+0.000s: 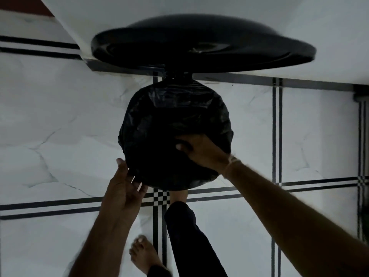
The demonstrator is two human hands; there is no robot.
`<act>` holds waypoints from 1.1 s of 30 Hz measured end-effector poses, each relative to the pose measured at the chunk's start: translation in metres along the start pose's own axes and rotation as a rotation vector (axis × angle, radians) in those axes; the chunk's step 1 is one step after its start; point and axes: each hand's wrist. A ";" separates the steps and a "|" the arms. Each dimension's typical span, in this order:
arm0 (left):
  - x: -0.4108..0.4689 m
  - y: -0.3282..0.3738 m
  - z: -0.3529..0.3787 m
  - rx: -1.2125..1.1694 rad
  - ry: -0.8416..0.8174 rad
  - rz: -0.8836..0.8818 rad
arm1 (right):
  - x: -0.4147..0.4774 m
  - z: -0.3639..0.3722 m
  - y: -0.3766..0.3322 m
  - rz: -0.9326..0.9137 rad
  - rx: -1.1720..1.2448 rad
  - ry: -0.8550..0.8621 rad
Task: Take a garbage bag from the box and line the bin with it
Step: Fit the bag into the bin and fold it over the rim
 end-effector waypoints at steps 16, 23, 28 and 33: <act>-0.015 -0.064 0.004 -0.249 0.011 -0.082 | -0.072 0.044 0.056 0.924 1.846 0.390; 0.003 -0.067 0.000 -0.151 0.057 -0.102 | -0.065 0.047 0.071 0.905 1.936 0.298; 0.011 -0.061 0.007 -0.088 0.118 -0.179 | -0.056 0.042 0.068 0.984 1.949 0.339; 0.000 -0.051 0.010 -0.065 0.140 -0.161 | -0.046 0.035 0.063 1.092 1.738 0.452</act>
Point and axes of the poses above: each hand's wrist, its own x-axis towards the middle knuckle, its own z-axis out of the palm, y = z × x, and after that the axes turned 4 degrees about y, right-handed
